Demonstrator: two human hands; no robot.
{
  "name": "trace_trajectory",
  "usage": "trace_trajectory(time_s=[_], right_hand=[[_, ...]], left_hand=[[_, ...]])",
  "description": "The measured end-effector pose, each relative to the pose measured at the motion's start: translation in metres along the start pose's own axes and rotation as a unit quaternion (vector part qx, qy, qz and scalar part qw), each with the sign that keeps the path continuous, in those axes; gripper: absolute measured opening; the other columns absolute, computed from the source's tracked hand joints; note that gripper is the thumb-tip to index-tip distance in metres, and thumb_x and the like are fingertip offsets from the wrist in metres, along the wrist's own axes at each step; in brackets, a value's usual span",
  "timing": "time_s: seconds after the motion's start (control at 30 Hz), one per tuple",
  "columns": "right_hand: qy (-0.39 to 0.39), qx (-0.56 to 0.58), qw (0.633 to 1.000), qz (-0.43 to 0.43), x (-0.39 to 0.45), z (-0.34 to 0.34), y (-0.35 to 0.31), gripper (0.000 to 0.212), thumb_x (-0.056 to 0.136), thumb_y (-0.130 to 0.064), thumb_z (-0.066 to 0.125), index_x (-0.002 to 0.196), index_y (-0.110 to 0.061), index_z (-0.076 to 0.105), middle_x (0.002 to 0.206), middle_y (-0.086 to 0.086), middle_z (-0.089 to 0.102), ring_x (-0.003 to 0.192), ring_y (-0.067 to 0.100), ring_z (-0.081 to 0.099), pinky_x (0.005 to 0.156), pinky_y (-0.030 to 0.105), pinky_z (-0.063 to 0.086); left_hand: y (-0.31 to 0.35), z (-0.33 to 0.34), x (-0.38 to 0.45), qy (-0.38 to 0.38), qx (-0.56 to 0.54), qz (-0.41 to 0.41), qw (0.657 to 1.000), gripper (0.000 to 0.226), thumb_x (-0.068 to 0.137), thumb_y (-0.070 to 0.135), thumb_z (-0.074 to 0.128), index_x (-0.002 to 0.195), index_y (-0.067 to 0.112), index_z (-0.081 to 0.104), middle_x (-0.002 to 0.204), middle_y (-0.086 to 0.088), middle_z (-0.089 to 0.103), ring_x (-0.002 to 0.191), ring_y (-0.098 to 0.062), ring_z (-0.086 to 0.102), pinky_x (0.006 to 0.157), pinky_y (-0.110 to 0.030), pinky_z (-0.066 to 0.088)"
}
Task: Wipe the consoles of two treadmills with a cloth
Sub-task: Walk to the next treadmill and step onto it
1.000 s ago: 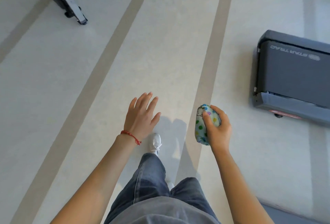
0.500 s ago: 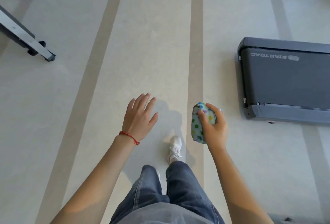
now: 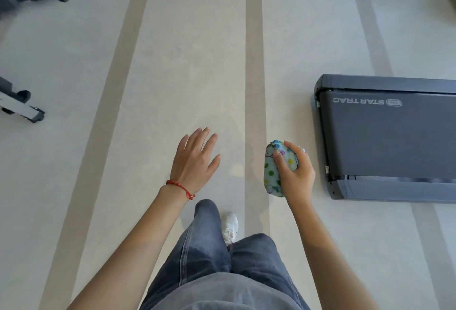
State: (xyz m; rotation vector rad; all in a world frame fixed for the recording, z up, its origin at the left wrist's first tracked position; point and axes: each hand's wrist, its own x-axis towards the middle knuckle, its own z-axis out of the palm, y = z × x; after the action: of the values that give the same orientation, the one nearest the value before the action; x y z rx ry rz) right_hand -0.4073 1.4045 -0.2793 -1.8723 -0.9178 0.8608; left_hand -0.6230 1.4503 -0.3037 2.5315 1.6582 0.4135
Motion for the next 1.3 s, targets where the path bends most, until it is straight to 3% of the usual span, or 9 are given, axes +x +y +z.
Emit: trace_trajectory(time_s=[0.23,0.43,0.67,0.83,1.1,1.3], right_hand=[[0.036,0.015,0.999,0.008,0.091,0.013,-0.024,0.023,0.084,-0.020,0.066,0.107,-0.021,0.062,0.100,0.001,0.057,0.082,-0.023,0.048,0.064,-0.005,0.034],[0.097,0.023,0.995,0.030,0.178,0.035,-0.038,0.023,0.083,-0.024,0.068,0.105,-0.024,0.062,0.101,0.001,0.059,0.085,-0.007,0.054,0.067,-0.002,0.038],[0.182,0.038,0.980,0.074,0.244,0.032,-0.055,0.021,0.083,-0.026,0.067,0.100,-0.035,0.057,0.096,-0.008,0.053,0.083,-0.007,0.052,0.070,0.009,0.039],[0.266,0.050,0.957,0.108,0.268,0.014,-0.049,0.021,0.082,-0.024,0.068,0.102,-0.030,0.060,0.100,-0.004,0.056,0.087,-0.011,0.051,0.076,0.011,0.040],[0.368,0.085,0.912,0.163,0.290,-0.038,-0.025,0.024,0.083,-0.029,0.067,0.103,-0.036,0.057,0.105,-0.002,0.055,0.090,0.009,0.055,0.082,0.034,0.051],[0.444,0.119,0.867,0.195,0.308,-0.095,-0.001,0.024,0.083,-0.028,0.067,0.104,-0.034,0.058,0.106,-0.002,0.056,0.095,0.015,0.056,0.087,0.039,0.051]], left_hand=[[-0.015,0.020,0.117,-0.002,0.000,0.054,0.999,0.048,0.086,0.033,0.040,0.112,-0.001,0.063,0.118,-0.021,0.060,0.108,-0.036,0.058,0.088,-0.049,0.049],[-0.031,0.050,0.230,-0.024,-0.008,0.119,0.993,0.049,0.088,0.033,0.038,0.113,0.000,0.063,0.120,-0.020,0.059,0.110,-0.036,0.057,0.089,-0.049,0.048],[-0.030,0.065,0.352,-0.048,-0.022,0.213,0.976,0.048,0.087,0.033,0.040,0.114,0.000,0.062,0.120,-0.021,0.059,0.110,-0.036,0.057,0.088,-0.049,0.048],[0.004,0.079,0.405,-0.053,-0.047,0.285,0.956,0.047,0.087,0.032,0.041,0.114,0.000,0.062,0.120,-0.021,0.059,0.110,-0.035,0.057,0.089,-0.046,0.047],[0.090,0.112,0.459,-0.081,-0.074,0.391,0.914,0.046,0.085,0.031,0.043,0.115,0.001,0.062,0.121,-0.021,0.059,0.110,-0.035,0.057,0.089,-0.047,0.048],[0.169,0.137,0.493,-0.099,-0.078,0.450,0.884,0.048,0.087,0.033,0.041,0.117,0.002,0.062,0.122,-0.020,0.059,0.111,-0.034,0.056,0.089,-0.047,0.048]])
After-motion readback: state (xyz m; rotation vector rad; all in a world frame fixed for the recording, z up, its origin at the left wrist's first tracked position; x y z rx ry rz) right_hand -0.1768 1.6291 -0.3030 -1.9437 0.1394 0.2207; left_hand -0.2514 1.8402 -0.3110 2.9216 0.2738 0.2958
